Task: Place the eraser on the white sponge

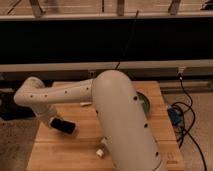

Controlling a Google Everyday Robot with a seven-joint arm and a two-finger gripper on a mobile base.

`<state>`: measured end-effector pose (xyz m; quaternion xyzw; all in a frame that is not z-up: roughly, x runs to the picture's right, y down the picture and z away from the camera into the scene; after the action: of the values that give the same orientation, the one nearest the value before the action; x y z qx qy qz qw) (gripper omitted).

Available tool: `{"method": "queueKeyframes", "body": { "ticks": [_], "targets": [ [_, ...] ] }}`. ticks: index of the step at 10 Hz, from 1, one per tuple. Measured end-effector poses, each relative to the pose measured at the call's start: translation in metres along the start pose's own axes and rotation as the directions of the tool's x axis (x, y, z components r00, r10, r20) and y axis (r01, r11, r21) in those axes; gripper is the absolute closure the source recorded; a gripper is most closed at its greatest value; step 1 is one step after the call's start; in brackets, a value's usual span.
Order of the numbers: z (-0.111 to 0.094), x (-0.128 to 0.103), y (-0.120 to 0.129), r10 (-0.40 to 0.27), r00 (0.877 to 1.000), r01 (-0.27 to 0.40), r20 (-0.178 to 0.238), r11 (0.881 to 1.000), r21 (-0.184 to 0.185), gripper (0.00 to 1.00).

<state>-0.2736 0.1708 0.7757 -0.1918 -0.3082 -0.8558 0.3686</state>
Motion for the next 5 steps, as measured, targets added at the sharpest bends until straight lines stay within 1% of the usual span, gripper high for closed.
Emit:
{"method": "queueKeyframes", "body": {
  "ticks": [2, 4, 5],
  "targets": [
    [-0.020, 0.009, 0.019, 0.038, 0.999, -0.038, -0.017, 0.999, -0.002, 1.00],
    [-0.028, 0.015, 0.030, 0.068, 0.997, -0.068, -0.025, 0.998, -0.006, 1.00],
    [-0.031, 0.019, 0.039, 0.091, 0.995, -0.091, -0.029, 0.996, -0.015, 1.00]
  ]
}}
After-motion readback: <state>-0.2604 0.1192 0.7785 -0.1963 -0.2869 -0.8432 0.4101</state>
